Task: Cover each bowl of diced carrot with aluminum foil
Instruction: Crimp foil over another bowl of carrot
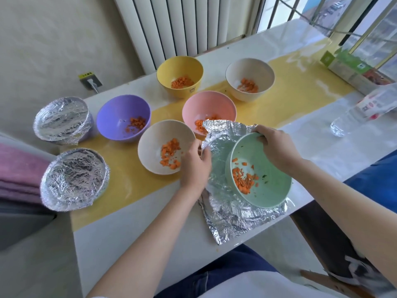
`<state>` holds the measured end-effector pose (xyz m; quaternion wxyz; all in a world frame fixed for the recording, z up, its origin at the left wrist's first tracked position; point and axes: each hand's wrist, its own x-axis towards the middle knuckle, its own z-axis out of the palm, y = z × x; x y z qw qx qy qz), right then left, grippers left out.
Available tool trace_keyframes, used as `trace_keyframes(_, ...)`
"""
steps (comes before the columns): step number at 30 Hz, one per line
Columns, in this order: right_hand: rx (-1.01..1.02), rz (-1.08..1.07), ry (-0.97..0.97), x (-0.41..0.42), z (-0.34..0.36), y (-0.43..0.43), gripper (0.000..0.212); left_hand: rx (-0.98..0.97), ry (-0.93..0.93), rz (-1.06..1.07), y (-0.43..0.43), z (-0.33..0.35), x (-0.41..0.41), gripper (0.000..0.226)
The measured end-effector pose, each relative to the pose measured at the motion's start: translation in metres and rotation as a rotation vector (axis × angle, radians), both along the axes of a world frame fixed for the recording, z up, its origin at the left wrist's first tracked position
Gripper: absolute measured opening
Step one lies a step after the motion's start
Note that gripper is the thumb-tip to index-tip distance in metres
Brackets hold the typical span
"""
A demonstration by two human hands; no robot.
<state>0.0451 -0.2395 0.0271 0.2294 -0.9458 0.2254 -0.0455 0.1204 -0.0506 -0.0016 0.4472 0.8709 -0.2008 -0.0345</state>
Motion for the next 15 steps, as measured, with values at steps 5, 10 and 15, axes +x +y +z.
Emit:
trace_keyframes(5, 0.003, 0.009, 0.011, 0.004, 0.003, 0.004, 0.032, -0.126, -0.153, 0.177, 0.008, 0.022, 0.011, 0.016)
trace_keyframes(10, -0.006, 0.064, 0.073, 0.008, -0.006, 0.007, 0.033, -0.172, -0.251, 0.371, 0.024, 0.029, 0.029, 0.021)
trace_keyframes(15, -0.015, 0.094, 0.186, 0.011, -0.018, 0.013, 0.042, -0.240, -0.233, 0.490, 0.046, 0.030, 0.040, 0.023)
